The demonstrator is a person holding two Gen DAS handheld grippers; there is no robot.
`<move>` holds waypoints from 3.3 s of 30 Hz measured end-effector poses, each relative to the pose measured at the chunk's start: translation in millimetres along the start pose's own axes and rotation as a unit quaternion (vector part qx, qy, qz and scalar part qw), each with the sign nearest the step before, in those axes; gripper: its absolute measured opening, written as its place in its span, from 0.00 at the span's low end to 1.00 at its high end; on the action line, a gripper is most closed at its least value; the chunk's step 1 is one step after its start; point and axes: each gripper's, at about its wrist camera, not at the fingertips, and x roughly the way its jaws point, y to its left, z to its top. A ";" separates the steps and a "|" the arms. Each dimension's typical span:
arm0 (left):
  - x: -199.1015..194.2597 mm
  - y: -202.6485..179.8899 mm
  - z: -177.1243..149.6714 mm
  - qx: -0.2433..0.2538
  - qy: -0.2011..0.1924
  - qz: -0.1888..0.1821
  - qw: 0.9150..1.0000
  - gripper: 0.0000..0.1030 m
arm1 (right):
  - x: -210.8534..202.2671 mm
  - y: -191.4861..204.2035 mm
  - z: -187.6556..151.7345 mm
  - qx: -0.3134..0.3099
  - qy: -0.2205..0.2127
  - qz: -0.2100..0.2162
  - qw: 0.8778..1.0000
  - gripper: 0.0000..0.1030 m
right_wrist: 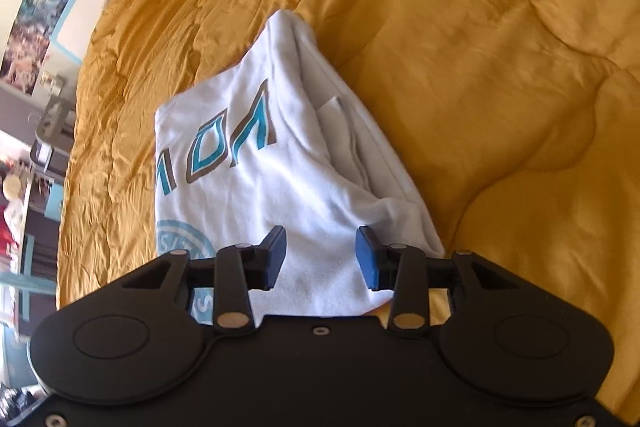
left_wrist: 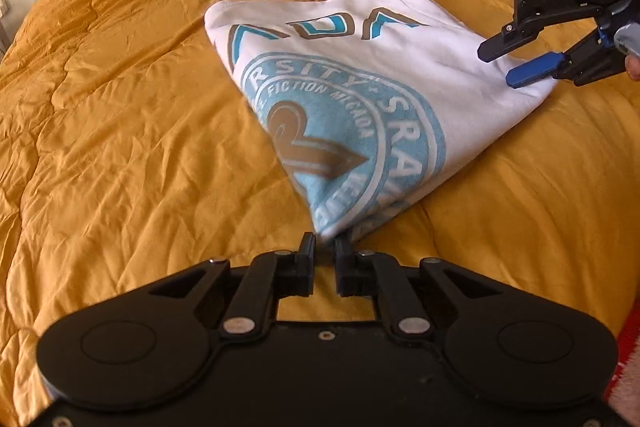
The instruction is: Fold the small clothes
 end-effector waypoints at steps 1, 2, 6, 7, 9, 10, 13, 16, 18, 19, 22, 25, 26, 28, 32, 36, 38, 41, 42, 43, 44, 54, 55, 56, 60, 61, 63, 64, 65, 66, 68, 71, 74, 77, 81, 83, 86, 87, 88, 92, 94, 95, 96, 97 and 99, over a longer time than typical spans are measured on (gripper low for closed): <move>-6.5 2.5 0.2 -0.006 -0.003 0.000 1.000 0.09 | -2.4 -0.8 0.7 0.002 -0.004 -0.001 1.000 0.37; -14.7 5.0 0.4 -0.012 -0.010 0.003 1.000 0.09 | -5.8 -0.8 1.2 0.005 -0.011 0.001 1.000 0.38; -47.9 12.6 12.2 -0.043 -0.079 0.001 0.996 0.18 | -23.5 9.6 11.1 -0.005 -0.063 0.023 0.998 0.43; -52.5 14.0 17.7 -0.052 -0.102 -0.015 0.993 0.23 | -26.0 15.7 19.3 -0.016 -0.080 0.031 0.996 0.45; -49.0 17.6 29.5 -0.067 -0.129 -0.055 0.988 0.30 | -24.9 28.0 40.2 -0.044 -0.116 0.042 0.991 0.48; -42.4 18.8 32.8 -0.074 -0.133 -0.070 0.986 0.30 | -20.3 33.1 51.9 -0.060 -0.133 0.039 0.988 0.52; -13.0 23.5 30.8 -0.114 -0.111 -0.104 0.982 0.30 | 11.4 43.9 89.5 -0.123 -0.153 0.021 0.980 0.56; 13.8 28.7 14.3 -0.137 -0.076 -0.105 0.982 0.31 | 52.7 43.3 118.0 -0.155 -0.123 0.003 0.980 0.56; 23.0 30.3 5.8 -0.142 -0.075 -0.108 0.981 0.32 | 73.0 36.9 127.6 -0.146 -0.101 0.004 0.984 0.53; 24.2 29.8 4.6 -0.143 -0.077 -0.110 0.981 0.33 | 80.0 34.0 130.4 -0.142 -0.093 0.009 0.985 0.30; 24.2 27.7 6.8 -0.138 -0.075 -0.110 0.981 0.34 | 91.8 31.3 132.3 -0.133 -0.078 0.025 0.988 0.13; 26.2 29.1 5.0 -0.151 -0.078 -0.113 0.979 0.34 | 85.2 39.7 129.3 -0.154 -0.099 0.032 0.983 0.12; 26.1 30.3 4.9 -0.157 -0.078 -0.115 0.978 0.34 | 83.5 42.6 127.0 -0.163 -0.109 0.029 0.980 0.12; 28.4 33.6 3.5 -0.172 -0.077 -0.119 0.975 0.34 | 88.1 42.9 127.5 -0.151 -0.108 0.007 0.983 0.11; 29.8 34.4 4.0 -0.174 -0.077 -0.122 0.974 0.34 | 116.7 16.3 125.9 -0.120 -0.089 -0.016 0.989 0.13; 30.1 36.8 3.7 -0.179 -0.077 -0.125 0.973 0.35 | 83.7 5.1 125.4 -0.085 -0.112 0.028 0.990 0.29; 30.4 37.4 4.4 -0.182 -0.077 -0.126 0.972 0.35 | 50.3 16.8 117.1 -0.119 -0.109 0.050 0.986 0.29; 30.1 36.1 4.2 -0.180 -0.079 -0.123 0.973 0.36 | 6.5 25.6 83.6 -0.150 -0.062 0.111 0.981 0.29; 29.8 35.5 4.2 -0.179 -0.080 -0.122 0.973 0.36 | -2.0 25.2 67.3 -0.152 -0.041 0.128 0.979 0.30; 30.0 34.9 4.0 -0.179 -0.080 -0.121 0.973 0.36 | -5.2 23.3 51.2 -0.154 -0.021 0.137 0.978 0.33; 29.8 34.7 3.7 -0.179 -0.081 -0.121 0.973 0.36 | -4.2 19.4 36.7 -0.153 -0.005 0.134 0.979 0.34; 2.2 42.3 2.9 -0.203 -0.120 -0.141 0.962 0.35 | 0.9 -15.9 33.1 -0.043 0.027 0.035 0.998 0.10; -7.1 43.2 5.9 -0.194 -0.142 -0.146 0.960 0.36 | -6.3 -7.2 32.2 -0.062 0.009 0.037 0.997 0.15; -13.8 45.3 12.0 -0.186 -0.160 -0.149 0.958 0.37 | -11.2 1.7 35.4 -0.079 -0.008 0.054 0.995 0.19; 0.3 72.4 52.1 -0.202 -0.188 -0.175 0.945 0.39 | 1.2 36.6 48.7 -0.093 -0.002 0.124 0.988 0.37; 11.5 84.0 64.3 -0.216 -0.190 -0.180 0.940 0.39 | 10.5 41.0 53.6 -0.082 0.010 0.129 0.988 0.38; 37.9 107.1 88.7 -0.236 -0.191 -0.204 0.931 0.39 | 29.3 47.0 54.5 -0.069 0.026 0.128 0.989 0.38; 51.8 117.6 99.8 -0.248 -0.187 -0.209 0.927 0.39 | 36.4 46.9 52.7 -0.070 0.030 0.125 0.989 0.38; 66.8 128.5 111.5 -0.258 -0.186 -0.209 0.925 0.39 | 41.0 46.8 48.6 -0.076 0.037 0.117 0.990 0.38; 82.1 139.7 122.1 -0.268 -0.183 -0.215 0.921 0.39 | 45.8 45.6 44.8 -0.083 0.044 0.107 0.990 0.38; 109.1 159.3 135.7 -0.291 -0.177 -0.214 0.915 0.39 | 50.8 40.5 37.6 -0.092 0.060 0.089 0.990 0.39; 147.7 177.1 148.9 -0.320 -0.156 -0.207 0.911 0.39 | 57.1 30.6 36.2 -0.082 0.070 0.096 0.990 0.37; 176.8 189.2 151.9 -0.336 -0.128 -0.186 0.914 0.39 | 61.4 28.9 36.2 -0.082 0.071 0.100 0.989 0.37; 189.0 197.6 148.0 -0.349 -0.121 -0.190 0.909 0.39 | 62.8 31.5 33.9 -0.099 0.070 0.096 0.988 0.37; 161.1 197.6 141.1 -0.344 -0.132 -0.202 0.908 0.39 | 57.8 29.8 36.1 -0.095 0.061 0.114 0.987 0.38; 132.3 196.4 129.1 -0.337 -0.141 -0.215 0.906 0.39 | 42.9 22.4 44.9 -0.078 0.023 0.145 0.986 0.38; 81.0 185.7 95.3 -0.324 -0.146 -0.226 0.907 0.43 | 17.3 14.9 66.7 -0.091 -0.077 0.131 0.984 0.53; 67.7 182.1 81.9 -0.325 -0.137 -0.230 0.907 0.44 | 14.0 11.8 74.9 -0.100 -0.097 0.119 0.983 0.59; 56.1 177.9 67.3 -0.329 -0.127 -0.230 0.907 0.44 | 13.9 8.3 83.1 -0.108 -0.108 0.112 0.982 0.59; 28.8 156.4 13.0 -0.345 -0.094 -0.240 0.903 0.44 | 33.6 -8.3 107.4 -0.114 -0.111 0.071 0.985 0.59; 27.2 148.4 -5.3 -0.351 -0.088 -0.249 0.898 0.44 | 45.6 -16.6 115.0 -0.104 -0.094 0.072 0.988 0.59; 30.5 146.3 -11.3 -0.359 -0.083 -0.256 0.894 0.45 | 48.1 -19.8 117.3 -0.103 -0.090 0.072 0.988 0.59; 34.7 144.9 -16.2 -0.365 -0.078 -0.262 0.890 0.44 | 50.7 -21.0 116.7 -0.105 -0.088 0.073 0.988 0.59; 38.8 144.0 -20.5 -0.366 -0.074 -0.269 0.888 0.45 | 51.7 -22.5 117.1 -0.108 -0.085 0.078 0.987 0.59; 50.5 139.1 -25.8 -0.356 -0.063 -0.278 0.890 0.45 | 56.9 -23.3 115.6 -0.112 -0.076 0.086 0.987 0.59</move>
